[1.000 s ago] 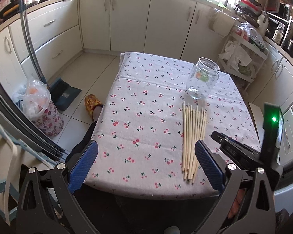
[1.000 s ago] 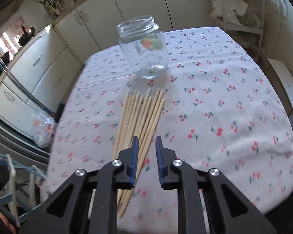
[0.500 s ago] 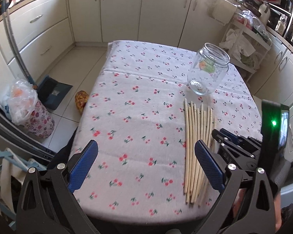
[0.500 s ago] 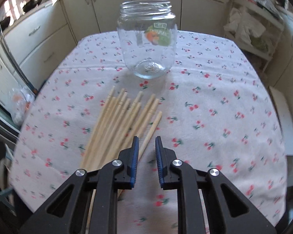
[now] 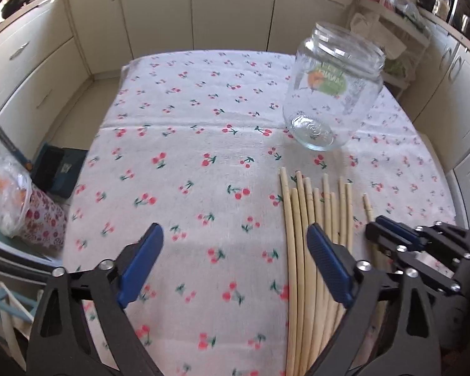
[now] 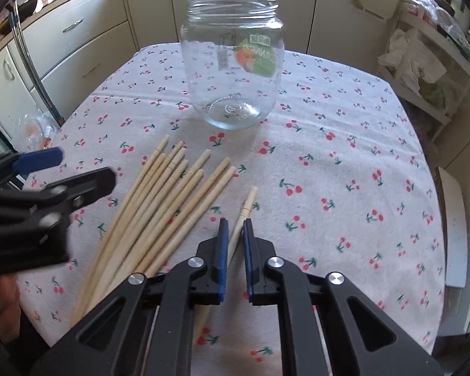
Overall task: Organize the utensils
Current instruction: 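Move both open grippers down over the pile of wooden sticks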
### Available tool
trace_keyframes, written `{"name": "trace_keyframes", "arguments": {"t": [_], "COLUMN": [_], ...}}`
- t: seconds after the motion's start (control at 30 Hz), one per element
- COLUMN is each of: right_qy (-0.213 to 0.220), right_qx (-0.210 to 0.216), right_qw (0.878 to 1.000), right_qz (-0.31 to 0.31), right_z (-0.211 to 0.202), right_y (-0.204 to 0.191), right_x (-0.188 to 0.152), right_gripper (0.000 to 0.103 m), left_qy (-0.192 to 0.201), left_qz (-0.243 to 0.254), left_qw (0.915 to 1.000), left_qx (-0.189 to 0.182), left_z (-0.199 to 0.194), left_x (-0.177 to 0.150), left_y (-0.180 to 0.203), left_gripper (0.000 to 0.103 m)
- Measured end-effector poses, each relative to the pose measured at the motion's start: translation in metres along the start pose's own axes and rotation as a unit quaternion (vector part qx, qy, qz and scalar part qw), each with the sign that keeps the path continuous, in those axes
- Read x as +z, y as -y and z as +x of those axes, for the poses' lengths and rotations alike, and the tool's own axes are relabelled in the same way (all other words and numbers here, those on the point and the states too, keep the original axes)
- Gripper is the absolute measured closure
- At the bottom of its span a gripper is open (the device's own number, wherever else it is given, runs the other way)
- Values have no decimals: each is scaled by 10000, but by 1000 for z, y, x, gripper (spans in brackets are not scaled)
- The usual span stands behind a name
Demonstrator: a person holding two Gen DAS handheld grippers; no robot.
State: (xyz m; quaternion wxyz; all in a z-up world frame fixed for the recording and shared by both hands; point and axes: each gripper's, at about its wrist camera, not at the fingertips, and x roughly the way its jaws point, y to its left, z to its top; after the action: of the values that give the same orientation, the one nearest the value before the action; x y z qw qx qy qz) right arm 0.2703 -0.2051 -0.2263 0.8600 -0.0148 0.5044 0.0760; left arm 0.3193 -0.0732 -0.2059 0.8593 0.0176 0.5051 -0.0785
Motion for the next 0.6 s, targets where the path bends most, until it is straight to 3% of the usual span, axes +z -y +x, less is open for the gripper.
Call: {"name": "trace_keyframes", "arguments": {"t": [0.1,0.3,0.43,0.53,0.6], "right_qy": [-29,-156,-166,-164,-154], "right_qx": [86,437,428,373,313], "right_qw": [10000,9982,9982,9985,9989], "right_qz": [-41,376,374,352,300], "right_z": [1,2,0,0,1], "right_y": [4,16,15,14,12], "right_x": [2,3,1,1,2], "right_gripper": [93,93,93,93,93], "left_qy": [-76,-127,-55,-4,-7], "left_qz": [71,324,397,451,535], "left_qw": [9999,9992,9988,9987,9983], "left_qx": [35,195,266,255,216], "left_z": [12,24,26,26,27], "left_x": [4,5,6,9,11], "left_y": [2,12,16,16,19], "left_gripper": [27,28,29,38,53]}}
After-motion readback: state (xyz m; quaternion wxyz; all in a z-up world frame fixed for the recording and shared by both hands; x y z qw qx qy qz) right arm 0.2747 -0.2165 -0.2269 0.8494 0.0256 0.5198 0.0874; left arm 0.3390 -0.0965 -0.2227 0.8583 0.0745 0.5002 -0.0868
